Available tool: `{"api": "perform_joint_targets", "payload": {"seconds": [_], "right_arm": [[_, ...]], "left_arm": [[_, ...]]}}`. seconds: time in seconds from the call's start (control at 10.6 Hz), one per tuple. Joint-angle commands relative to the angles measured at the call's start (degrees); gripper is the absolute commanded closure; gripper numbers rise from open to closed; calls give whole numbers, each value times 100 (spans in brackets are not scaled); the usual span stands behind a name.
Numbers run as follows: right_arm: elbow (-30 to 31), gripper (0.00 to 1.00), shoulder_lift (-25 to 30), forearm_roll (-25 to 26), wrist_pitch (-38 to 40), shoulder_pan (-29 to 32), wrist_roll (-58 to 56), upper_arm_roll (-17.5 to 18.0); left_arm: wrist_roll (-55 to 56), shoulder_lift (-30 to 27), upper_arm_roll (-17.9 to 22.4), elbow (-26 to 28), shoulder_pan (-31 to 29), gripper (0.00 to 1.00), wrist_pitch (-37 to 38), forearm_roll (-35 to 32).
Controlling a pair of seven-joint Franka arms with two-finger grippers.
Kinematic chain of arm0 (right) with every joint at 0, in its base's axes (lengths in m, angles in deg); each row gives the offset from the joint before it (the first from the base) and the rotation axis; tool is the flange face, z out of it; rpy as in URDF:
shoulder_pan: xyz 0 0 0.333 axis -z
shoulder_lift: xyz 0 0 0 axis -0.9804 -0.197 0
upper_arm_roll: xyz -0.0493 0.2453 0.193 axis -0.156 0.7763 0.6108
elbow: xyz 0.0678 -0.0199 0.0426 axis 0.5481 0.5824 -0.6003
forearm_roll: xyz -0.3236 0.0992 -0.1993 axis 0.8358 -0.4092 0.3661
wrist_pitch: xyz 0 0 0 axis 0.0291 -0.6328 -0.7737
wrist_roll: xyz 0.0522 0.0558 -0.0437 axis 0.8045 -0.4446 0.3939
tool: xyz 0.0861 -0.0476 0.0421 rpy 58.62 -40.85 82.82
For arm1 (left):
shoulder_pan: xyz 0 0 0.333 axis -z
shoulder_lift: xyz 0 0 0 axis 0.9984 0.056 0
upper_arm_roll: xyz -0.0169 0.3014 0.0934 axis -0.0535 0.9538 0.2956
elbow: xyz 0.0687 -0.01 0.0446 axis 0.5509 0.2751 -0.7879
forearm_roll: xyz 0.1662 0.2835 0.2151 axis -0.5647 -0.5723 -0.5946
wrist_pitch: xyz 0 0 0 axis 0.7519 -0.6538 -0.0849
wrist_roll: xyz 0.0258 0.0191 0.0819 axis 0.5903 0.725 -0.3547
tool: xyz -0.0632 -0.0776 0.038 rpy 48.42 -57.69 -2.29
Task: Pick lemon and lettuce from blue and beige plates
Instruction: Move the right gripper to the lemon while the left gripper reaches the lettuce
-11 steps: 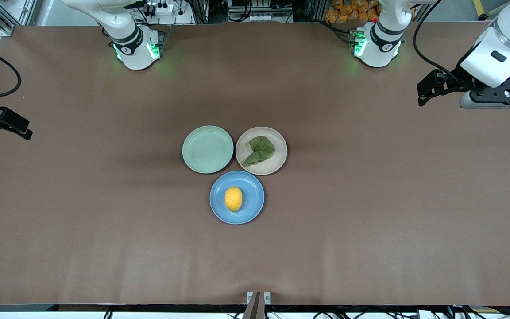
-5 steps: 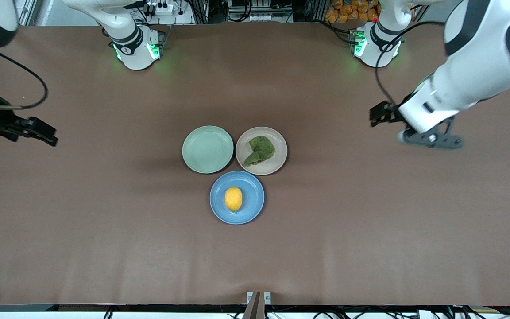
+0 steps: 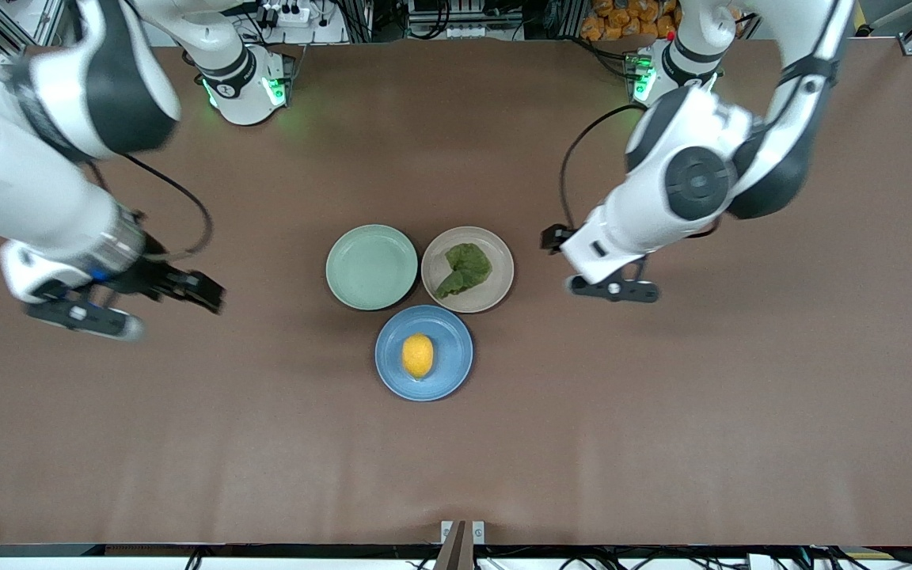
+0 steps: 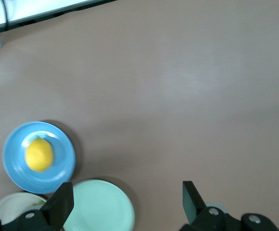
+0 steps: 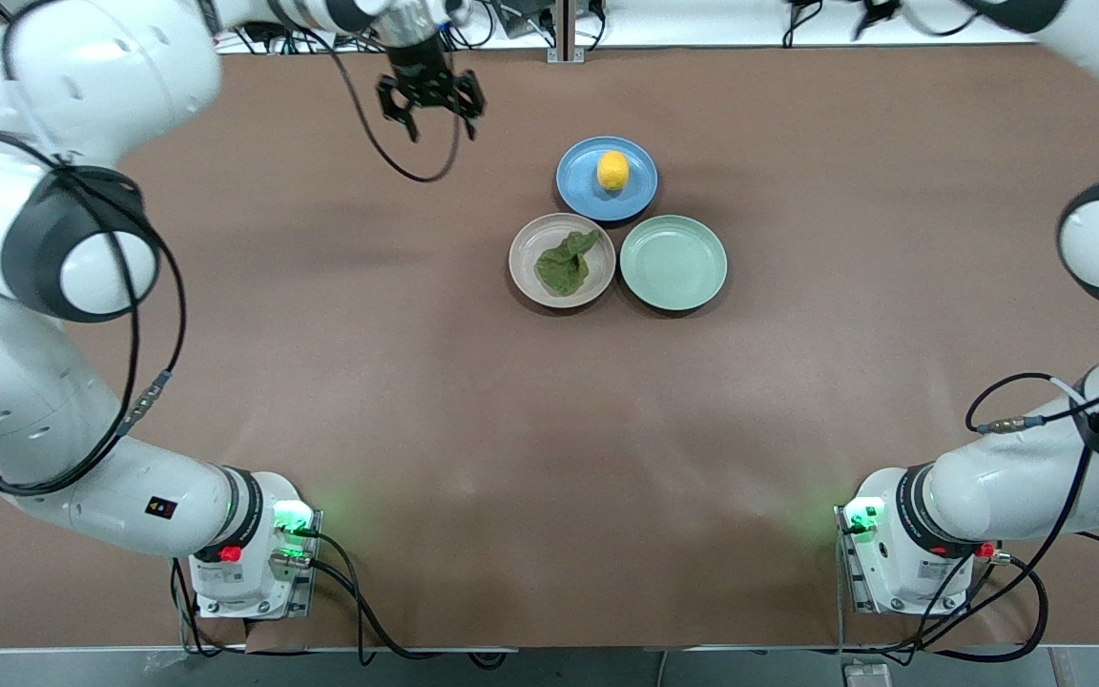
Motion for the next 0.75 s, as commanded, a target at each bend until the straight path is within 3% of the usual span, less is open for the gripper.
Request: {"api": "perform_joint_targets", "payload": {"seconds": [0.0,0.28,0.66], "right_arm": [[-163,0,-669,-40,-628,-187,277,102],[-206,0,-1521,-14,-1638,-713,961,102],[-233,0,-2314,21,-2888,-1207,1533,119]], "left_arm": [[449,397,54,-208,314,0,-472,36],[968,1073,54,-304,789,0,-1571,36],[1101,1628,72,-314,1149,0,-2011,28]]}}
